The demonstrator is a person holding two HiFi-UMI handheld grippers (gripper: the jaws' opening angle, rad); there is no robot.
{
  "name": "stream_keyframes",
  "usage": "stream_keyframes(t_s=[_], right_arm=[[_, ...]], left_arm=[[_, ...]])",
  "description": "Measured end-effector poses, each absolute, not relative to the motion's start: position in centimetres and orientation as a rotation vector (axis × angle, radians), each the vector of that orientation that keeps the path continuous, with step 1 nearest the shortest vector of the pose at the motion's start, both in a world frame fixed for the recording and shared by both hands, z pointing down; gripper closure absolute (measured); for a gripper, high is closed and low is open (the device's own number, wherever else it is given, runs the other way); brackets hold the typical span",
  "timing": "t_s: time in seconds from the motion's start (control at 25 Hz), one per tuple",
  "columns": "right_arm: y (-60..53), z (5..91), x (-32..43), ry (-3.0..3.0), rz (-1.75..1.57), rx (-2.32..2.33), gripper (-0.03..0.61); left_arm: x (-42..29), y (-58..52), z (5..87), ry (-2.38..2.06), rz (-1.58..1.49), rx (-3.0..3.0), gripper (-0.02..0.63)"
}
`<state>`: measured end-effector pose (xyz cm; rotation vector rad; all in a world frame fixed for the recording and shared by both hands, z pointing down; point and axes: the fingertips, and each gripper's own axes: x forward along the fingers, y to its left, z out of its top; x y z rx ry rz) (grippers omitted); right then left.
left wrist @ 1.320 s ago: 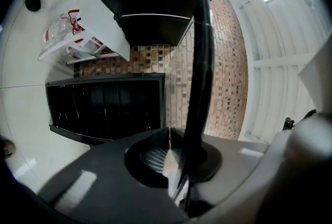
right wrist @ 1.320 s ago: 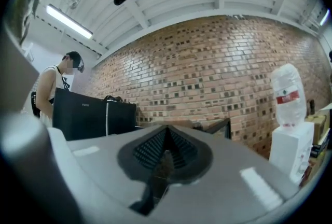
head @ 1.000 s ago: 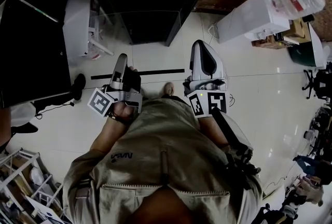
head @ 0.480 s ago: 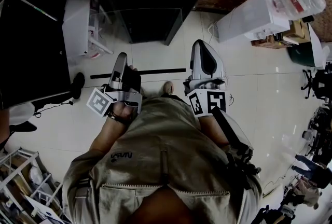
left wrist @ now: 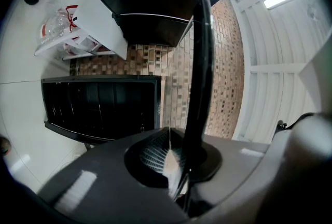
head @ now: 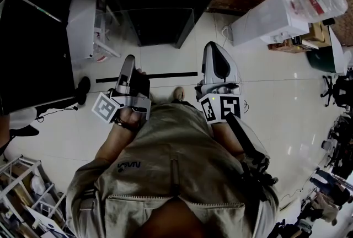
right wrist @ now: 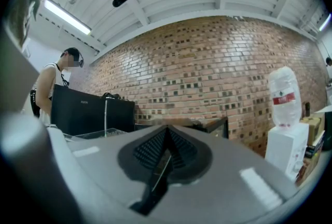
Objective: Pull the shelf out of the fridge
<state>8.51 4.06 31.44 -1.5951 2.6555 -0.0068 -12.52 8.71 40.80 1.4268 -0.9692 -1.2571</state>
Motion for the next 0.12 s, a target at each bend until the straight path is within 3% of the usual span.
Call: stream_keyframes(t_s=[0.12], right_arm=[[3.9,31.34,8.81,2.656,-0.013,-1.591,0.578]], left_arm=[[-12.17,8.55,40.63,-0.966,-1.258,1.427,0.589]])
